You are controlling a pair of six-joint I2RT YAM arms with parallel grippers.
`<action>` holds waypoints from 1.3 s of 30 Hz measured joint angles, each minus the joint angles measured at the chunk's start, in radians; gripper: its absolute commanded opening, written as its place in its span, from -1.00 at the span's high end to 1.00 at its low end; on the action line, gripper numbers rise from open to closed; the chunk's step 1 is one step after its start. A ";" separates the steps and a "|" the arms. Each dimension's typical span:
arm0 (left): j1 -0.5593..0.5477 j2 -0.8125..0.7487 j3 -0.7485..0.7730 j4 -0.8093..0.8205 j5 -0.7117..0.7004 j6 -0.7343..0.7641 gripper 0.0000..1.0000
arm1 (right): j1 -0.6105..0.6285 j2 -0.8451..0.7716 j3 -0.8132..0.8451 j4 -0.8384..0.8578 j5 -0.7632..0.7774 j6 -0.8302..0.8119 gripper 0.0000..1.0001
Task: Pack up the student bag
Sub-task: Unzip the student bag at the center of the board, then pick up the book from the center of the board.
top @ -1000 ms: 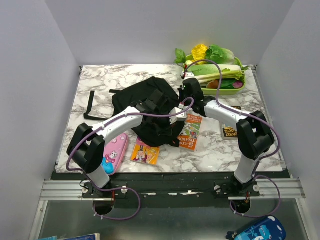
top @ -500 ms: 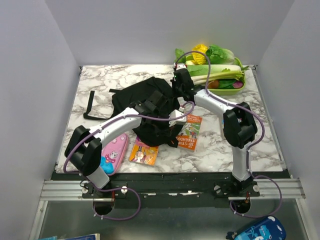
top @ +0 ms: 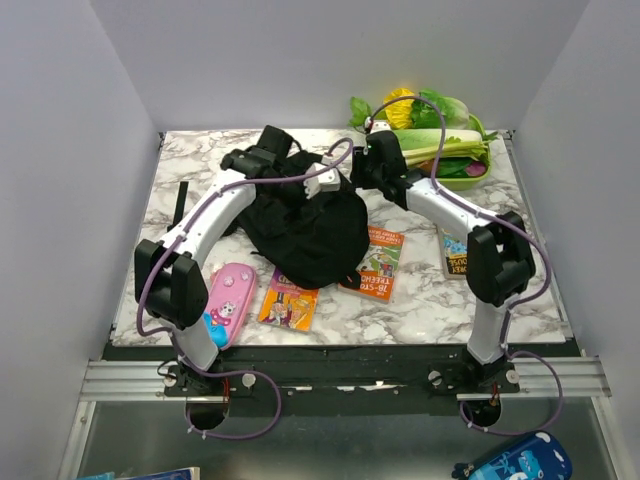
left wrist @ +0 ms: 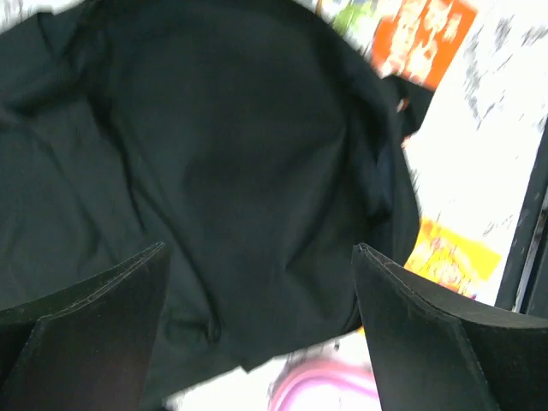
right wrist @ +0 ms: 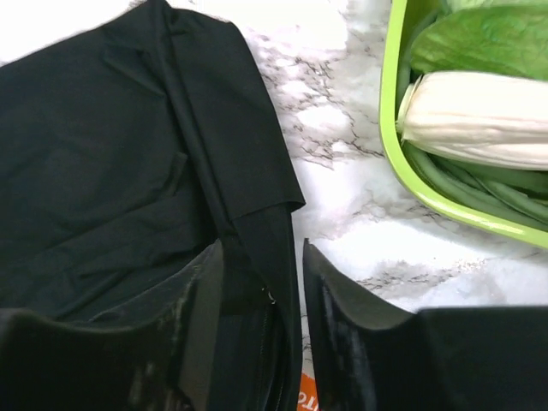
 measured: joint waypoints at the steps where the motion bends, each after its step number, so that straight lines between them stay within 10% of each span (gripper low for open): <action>1: 0.038 0.004 0.006 -0.013 -0.007 0.024 -0.81 | -0.002 -0.021 -0.011 0.004 -0.011 0.005 -0.18; 12: 0.046 0.010 -0.264 -0.078 -0.074 0.172 -0.71 | -0.006 -0.261 -0.276 0.035 -0.132 0.076 -0.40; 27: 0.044 0.073 -0.308 0.201 -0.177 0.036 0.09 | 0.041 -0.443 -0.541 0.028 -0.285 0.168 -0.25; 34: 0.045 0.074 -0.329 0.318 -0.229 -0.062 1.00 | 0.081 -0.458 -0.580 0.040 -0.318 0.189 -0.14; 39: 0.085 0.085 -0.286 0.360 -0.249 -0.170 1.00 | 0.109 -0.491 -0.580 0.043 -0.318 0.184 -0.08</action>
